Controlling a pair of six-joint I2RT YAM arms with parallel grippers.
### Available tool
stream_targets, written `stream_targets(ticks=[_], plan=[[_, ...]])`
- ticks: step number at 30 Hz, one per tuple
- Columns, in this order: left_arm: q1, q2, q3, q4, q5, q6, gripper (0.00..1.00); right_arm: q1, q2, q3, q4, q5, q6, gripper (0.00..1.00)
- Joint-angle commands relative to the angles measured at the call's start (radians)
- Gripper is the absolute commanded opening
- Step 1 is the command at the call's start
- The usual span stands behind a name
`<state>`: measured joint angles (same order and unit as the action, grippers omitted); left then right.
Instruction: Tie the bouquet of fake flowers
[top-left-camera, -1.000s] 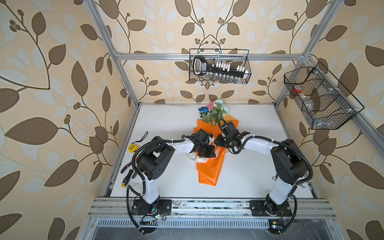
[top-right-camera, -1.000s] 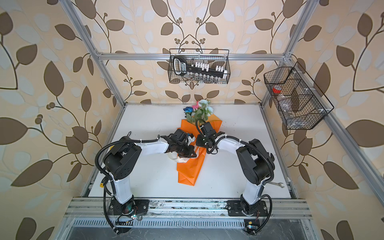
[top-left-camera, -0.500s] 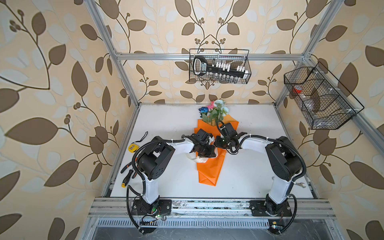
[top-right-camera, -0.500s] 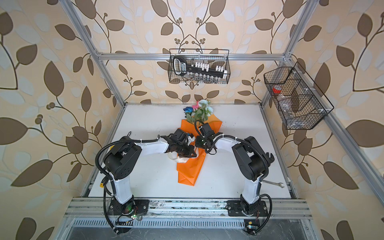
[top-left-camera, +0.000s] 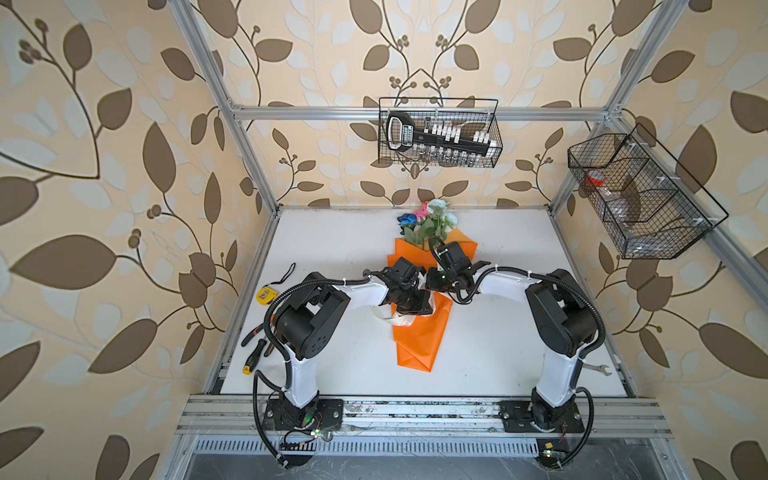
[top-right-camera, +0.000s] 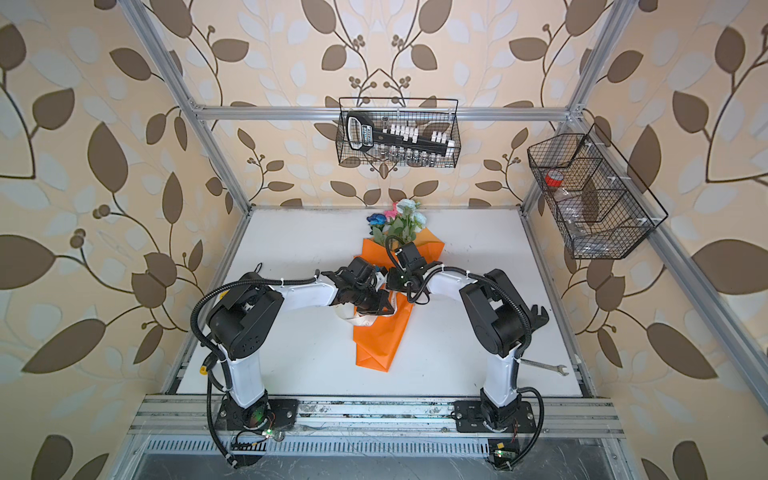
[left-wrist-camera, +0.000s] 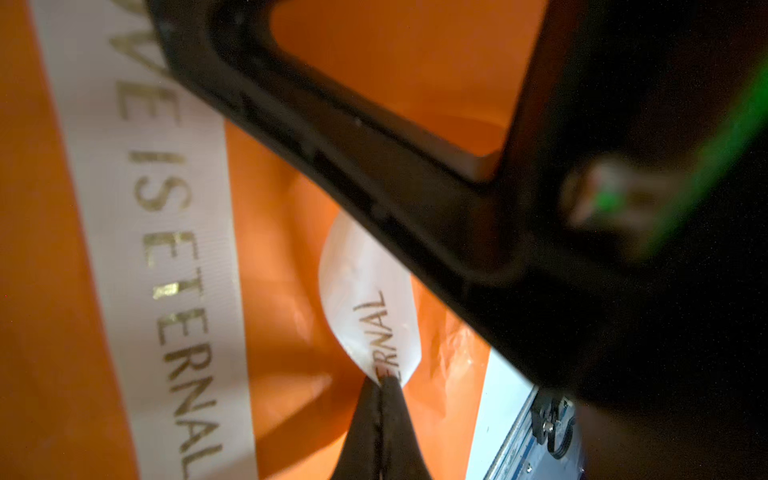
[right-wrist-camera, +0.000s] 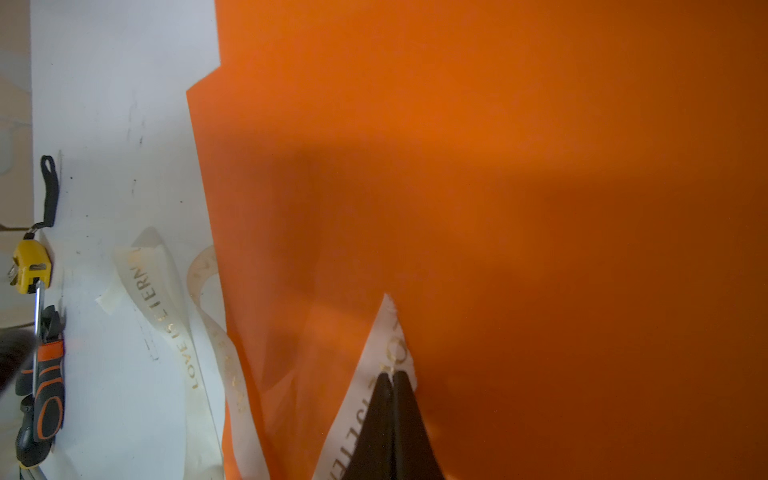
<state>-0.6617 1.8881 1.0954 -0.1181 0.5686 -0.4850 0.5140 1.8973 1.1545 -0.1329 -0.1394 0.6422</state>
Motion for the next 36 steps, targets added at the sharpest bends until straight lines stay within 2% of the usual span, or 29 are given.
stream_targets(ticks=[1,6,9,10,12,17,20,28,33,36], plan=[[-0.007,-0.048,0.001,0.006,-0.005,-0.008,0.0,0.0,-0.033,0.024,0.015,-0.007,-0.033,0.0],[-0.006,-0.074,-0.007,-0.002,-0.039,-0.028,0.0,0.0,-0.07,0.022,0.016,0.006,-0.045,0.0],[-0.004,-0.081,-0.01,-0.012,-0.055,-0.034,0.04,0.001,-0.082,0.019,-0.013,0.005,-0.034,0.0],[-0.004,-0.082,-0.009,-0.015,-0.056,-0.037,0.08,0.003,-0.086,0.016,-0.02,0.007,-0.025,0.0],[-0.003,-0.085,-0.012,-0.016,-0.055,-0.047,0.18,0.013,-0.093,0.005,-0.041,0.024,-0.011,0.11],[-0.003,-0.164,-0.022,-0.025,-0.055,-0.056,0.34,0.034,-0.106,-0.029,-0.061,0.034,0.022,0.15],[-0.001,-0.225,-0.021,-0.077,-0.11,-0.044,0.37,0.05,-0.109,-0.049,-0.056,0.031,0.043,0.17],[0.0,-0.279,-0.058,-0.191,-0.226,-0.07,0.35,0.083,-0.101,-0.069,-0.068,0.067,0.077,0.3],[-0.001,-0.253,-0.102,-0.144,-0.23,-0.101,0.24,0.092,-0.095,-0.096,-0.05,0.06,0.102,0.36],[0.002,-0.215,-0.114,-0.101,-0.265,-0.124,0.17,0.094,-0.08,-0.102,-0.022,0.052,0.112,0.37]])
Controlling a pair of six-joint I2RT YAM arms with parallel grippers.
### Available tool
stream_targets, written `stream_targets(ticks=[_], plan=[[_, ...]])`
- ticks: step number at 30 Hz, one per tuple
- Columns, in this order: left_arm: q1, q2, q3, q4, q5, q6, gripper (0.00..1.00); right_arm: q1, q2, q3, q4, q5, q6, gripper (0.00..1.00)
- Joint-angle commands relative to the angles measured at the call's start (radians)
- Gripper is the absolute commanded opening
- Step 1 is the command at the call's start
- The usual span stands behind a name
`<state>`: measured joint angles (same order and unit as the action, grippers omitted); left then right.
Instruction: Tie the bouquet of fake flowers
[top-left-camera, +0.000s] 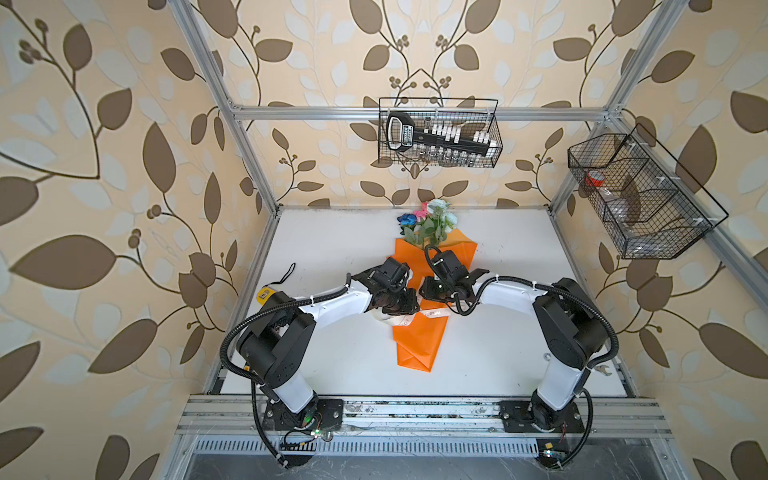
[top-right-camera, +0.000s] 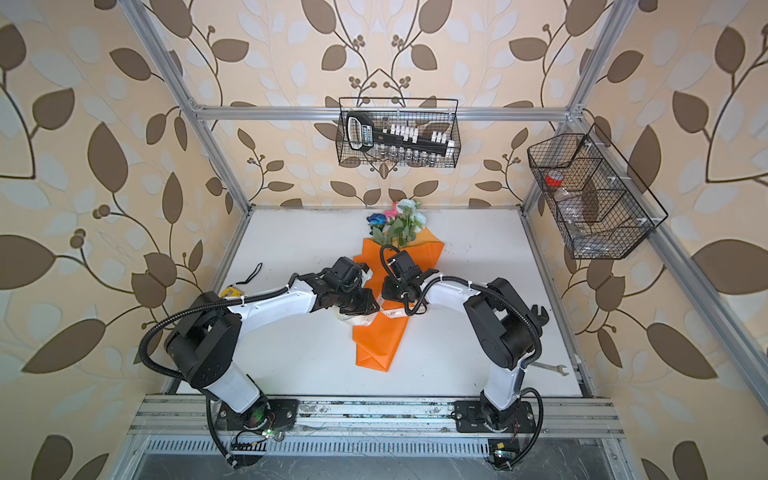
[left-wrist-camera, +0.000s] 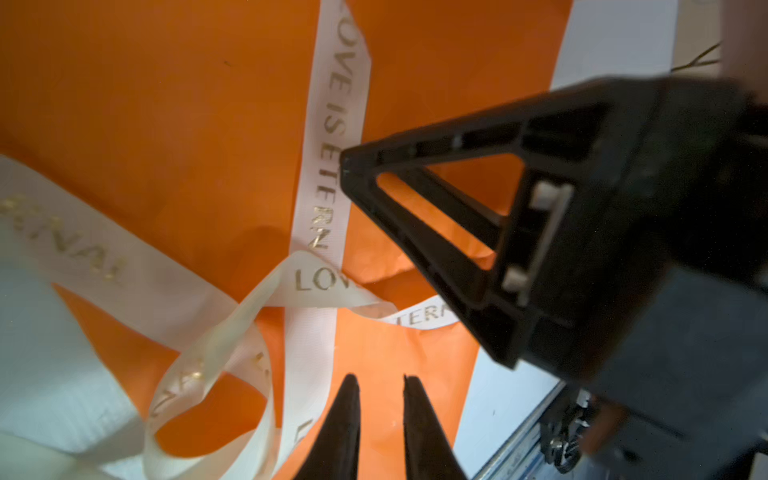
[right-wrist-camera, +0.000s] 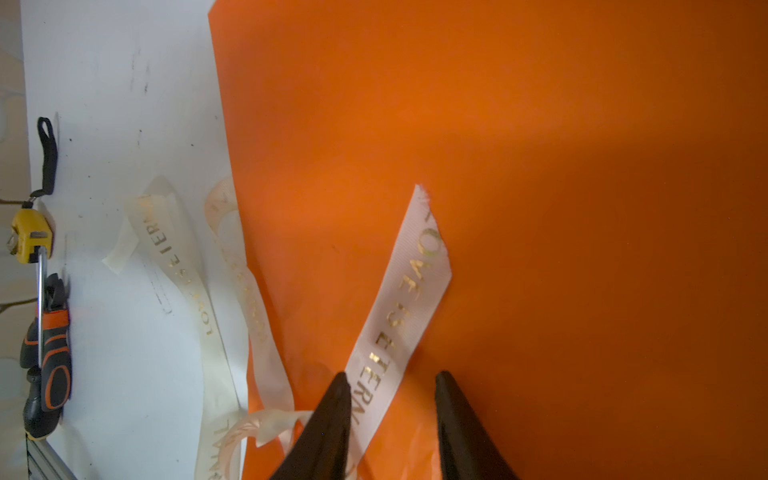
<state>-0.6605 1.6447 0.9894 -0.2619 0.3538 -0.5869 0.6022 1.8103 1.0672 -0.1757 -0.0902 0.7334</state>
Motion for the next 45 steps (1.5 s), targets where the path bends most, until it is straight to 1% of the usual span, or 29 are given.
stream_targets(ticks=[1,3,8,13,16,20,26,33,34,41,45], plan=[[0.002,0.043,-0.006,0.05,-0.068,-0.03,0.14,0.006,0.011,-0.013,0.027,0.004,0.022,0.37],[0.005,0.075,-0.002,0.073,-0.089,-0.047,0.1,0.007,0.027,-0.002,0.037,0.002,0.022,0.37],[0.007,0.123,0.017,0.081,-0.092,-0.051,0.06,0.007,0.052,0.024,0.059,0.005,0.015,0.37],[0.007,0.13,0.022,0.068,-0.097,-0.044,0.05,0.01,0.095,0.052,0.07,0.001,0.005,0.37],[0.01,0.139,0.028,0.063,-0.099,-0.04,0.05,0.02,0.125,0.075,0.061,0.02,-0.001,0.38],[0.011,0.156,0.031,0.065,-0.104,-0.047,0.05,0.044,0.165,0.112,0.022,0.078,-0.017,0.4],[0.012,0.168,0.032,0.074,-0.107,-0.054,0.04,0.086,0.193,0.162,-0.023,0.198,-0.07,0.39],[0.012,0.175,0.027,0.094,-0.113,-0.069,0.03,0.088,0.252,0.197,-0.069,0.242,-0.091,0.39],[0.013,0.178,0.028,0.096,-0.114,-0.072,0.03,0.112,0.263,0.201,-0.076,0.25,-0.093,0.39],[0.012,0.182,0.025,0.11,-0.11,-0.086,0.03,0.159,0.319,0.217,-0.127,0.303,-0.113,0.31],[0.012,0.18,0.019,0.113,-0.11,-0.091,0.03,0.18,0.376,0.25,-0.216,0.356,-0.118,0.32]])
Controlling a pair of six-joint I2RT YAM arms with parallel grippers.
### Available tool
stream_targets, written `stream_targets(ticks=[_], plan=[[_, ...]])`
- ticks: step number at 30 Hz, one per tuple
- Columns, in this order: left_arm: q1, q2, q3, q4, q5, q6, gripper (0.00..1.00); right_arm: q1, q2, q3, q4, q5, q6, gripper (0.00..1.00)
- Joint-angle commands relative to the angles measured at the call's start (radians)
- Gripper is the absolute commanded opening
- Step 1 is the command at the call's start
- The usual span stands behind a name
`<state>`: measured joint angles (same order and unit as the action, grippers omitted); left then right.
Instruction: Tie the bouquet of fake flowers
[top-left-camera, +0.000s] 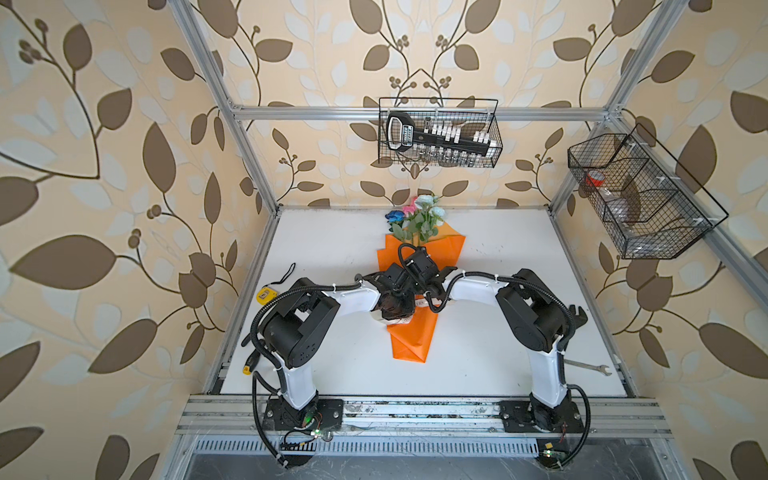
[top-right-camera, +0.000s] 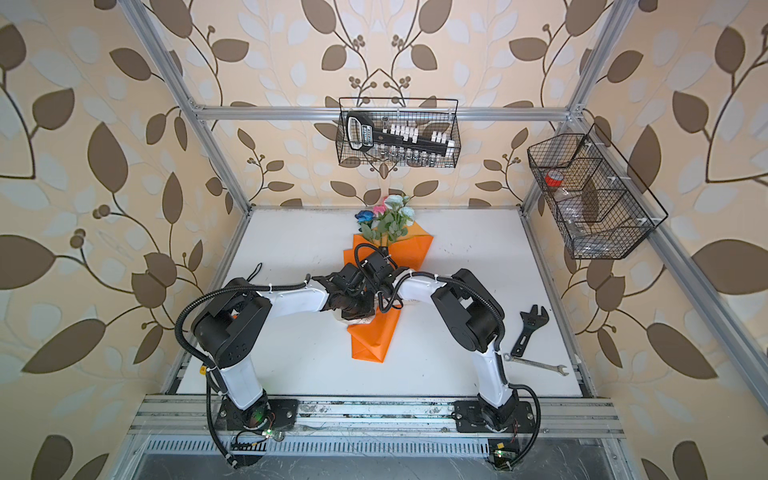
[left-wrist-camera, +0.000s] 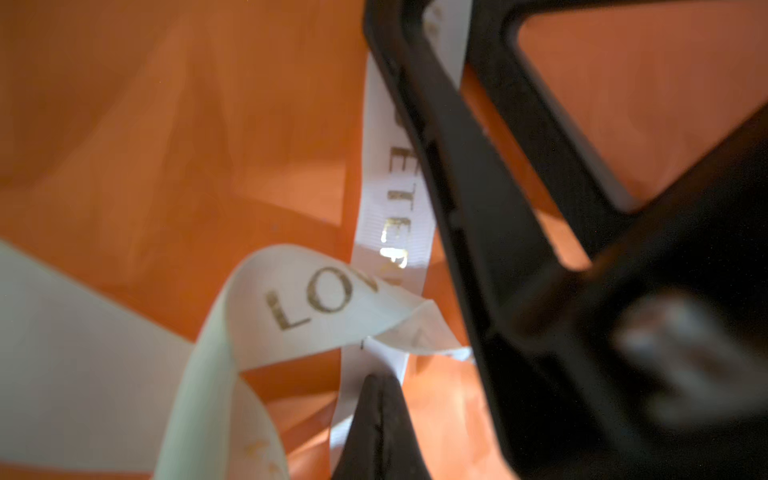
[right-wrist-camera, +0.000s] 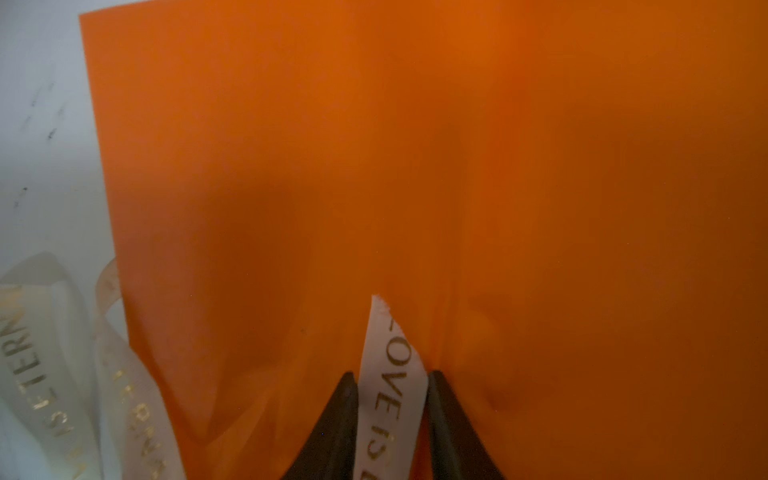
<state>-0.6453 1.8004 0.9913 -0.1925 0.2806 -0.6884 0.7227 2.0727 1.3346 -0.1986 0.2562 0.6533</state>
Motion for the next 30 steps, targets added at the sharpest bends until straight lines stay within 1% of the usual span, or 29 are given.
stream_targets(ticks=[1,4,6,7,10,14,16,18,23,24,25,27,30], plan=[[-0.002,0.022,0.014,0.046,-0.037,0.009,0.03,0.062,0.128,-0.016,-0.205,0.011,-0.04,0.32],[-0.003,0.024,0.01,0.051,-0.037,0.007,0.03,0.078,0.159,-0.017,-0.223,0.014,-0.046,0.39],[-0.002,0.025,0.009,0.054,-0.037,0.005,0.03,0.088,0.172,-0.017,-0.232,0.024,-0.044,0.37],[-0.003,0.024,0.008,0.054,-0.032,0.003,0.03,0.091,0.176,-0.018,-0.238,0.033,-0.041,0.32],[-0.003,0.017,0.004,0.054,-0.035,0.003,0.03,0.095,0.181,-0.023,-0.246,0.043,-0.033,0.22],[-0.001,0.005,0.003,0.047,-0.034,0.002,0.04,0.094,0.163,-0.016,-0.257,0.06,-0.042,0.07],[-0.002,-0.009,0.0,0.043,-0.032,-0.002,0.04,0.093,0.144,0.008,-0.27,0.078,-0.053,0.03],[-0.001,-0.03,-0.001,0.034,-0.034,-0.002,0.08,0.092,0.12,0.041,-0.284,0.092,-0.071,0.01],[0.005,-0.107,-0.013,-0.011,-0.047,0.007,0.12,0.095,0.035,0.121,-0.306,0.108,-0.111,0.0],[0.008,-0.122,-0.015,-0.021,-0.052,0.007,0.13,0.094,0.016,0.128,-0.306,0.106,-0.114,0.01],[0.01,-0.138,-0.019,-0.03,-0.055,0.009,0.15,0.095,0.0,0.133,-0.305,0.102,-0.116,0.04],[0.01,-0.17,-0.028,-0.046,-0.068,0.01,0.17,0.095,-0.022,0.134,-0.302,0.086,-0.115,0.06],[0.011,-0.218,-0.038,-0.076,-0.099,0.01,0.21,0.095,-0.037,0.124,-0.285,0.067,-0.108,0.03]])
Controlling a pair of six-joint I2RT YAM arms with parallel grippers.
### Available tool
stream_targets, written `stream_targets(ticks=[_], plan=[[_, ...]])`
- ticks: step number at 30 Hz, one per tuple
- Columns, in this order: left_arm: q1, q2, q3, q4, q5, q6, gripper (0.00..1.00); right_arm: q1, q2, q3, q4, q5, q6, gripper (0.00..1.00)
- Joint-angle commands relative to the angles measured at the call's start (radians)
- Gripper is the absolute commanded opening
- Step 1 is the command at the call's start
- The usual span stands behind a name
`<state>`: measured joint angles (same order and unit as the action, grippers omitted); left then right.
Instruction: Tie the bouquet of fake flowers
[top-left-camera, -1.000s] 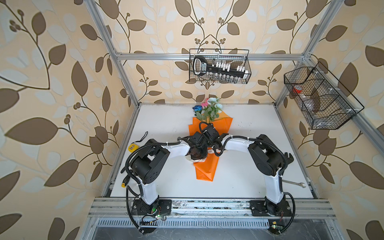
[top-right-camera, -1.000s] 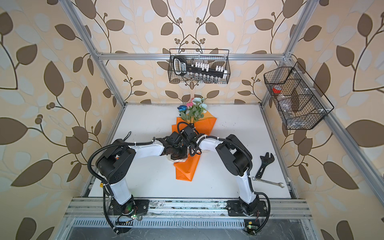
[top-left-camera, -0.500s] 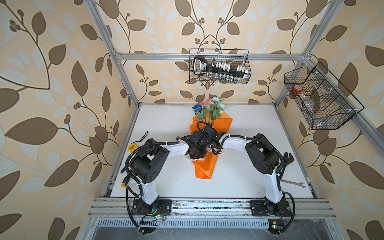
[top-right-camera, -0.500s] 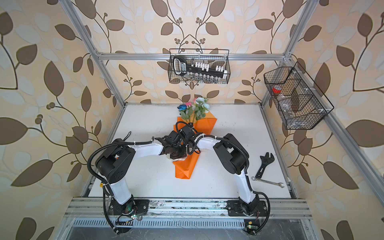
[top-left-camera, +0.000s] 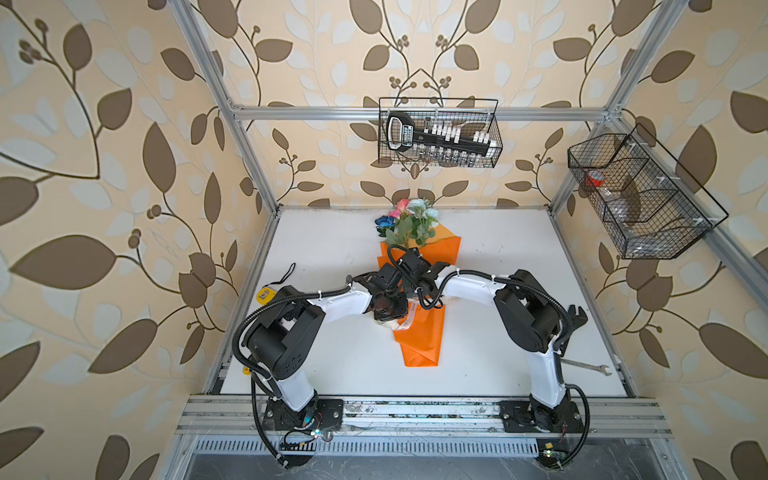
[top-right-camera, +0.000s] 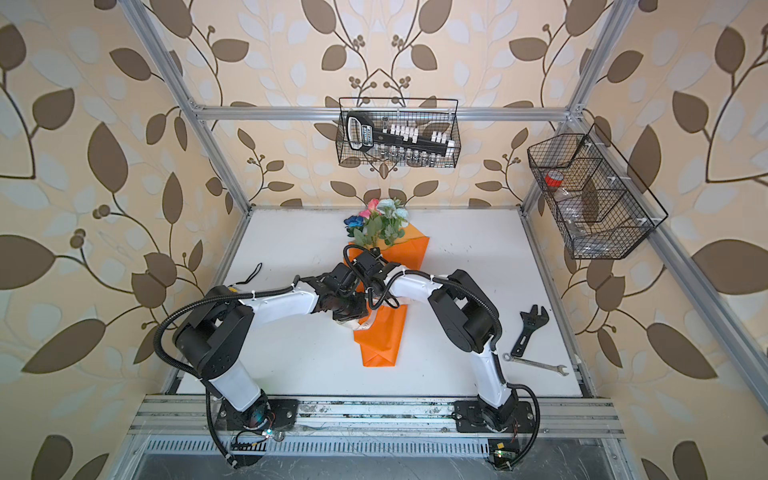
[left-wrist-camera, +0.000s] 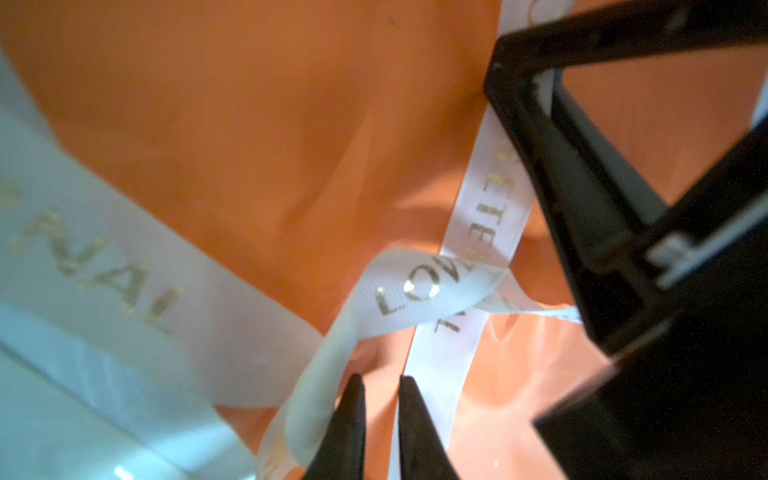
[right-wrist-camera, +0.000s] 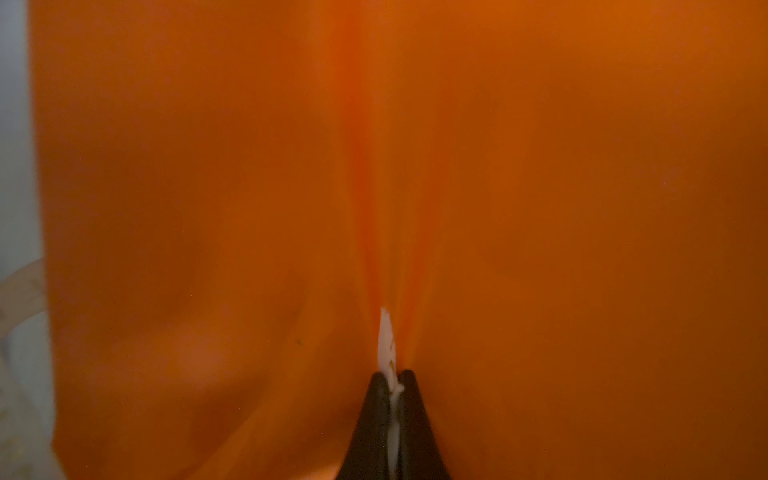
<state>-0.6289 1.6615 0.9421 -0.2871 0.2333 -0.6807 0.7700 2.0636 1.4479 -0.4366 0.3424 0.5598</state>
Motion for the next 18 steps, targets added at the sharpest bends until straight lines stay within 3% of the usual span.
stream_targets(ticks=[1,7,14,18], plan=[[-0.003,-0.094,0.01,0.003,-0.066,0.001,0.24,0.048,-0.027,0.007,-0.044,-0.024,-0.012,0.02],[0.026,-0.161,-0.016,-0.083,-0.115,-0.011,0.34,0.049,-0.024,0.012,-0.038,-0.039,-0.005,0.04],[0.051,-0.169,-0.062,-0.039,-0.076,-0.001,0.35,0.051,-0.019,0.02,-0.034,-0.043,-0.006,0.17],[0.052,-0.139,-0.04,-0.014,-0.08,0.004,0.34,0.051,-0.01,0.03,-0.03,-0.05,-0.008,0.17]])
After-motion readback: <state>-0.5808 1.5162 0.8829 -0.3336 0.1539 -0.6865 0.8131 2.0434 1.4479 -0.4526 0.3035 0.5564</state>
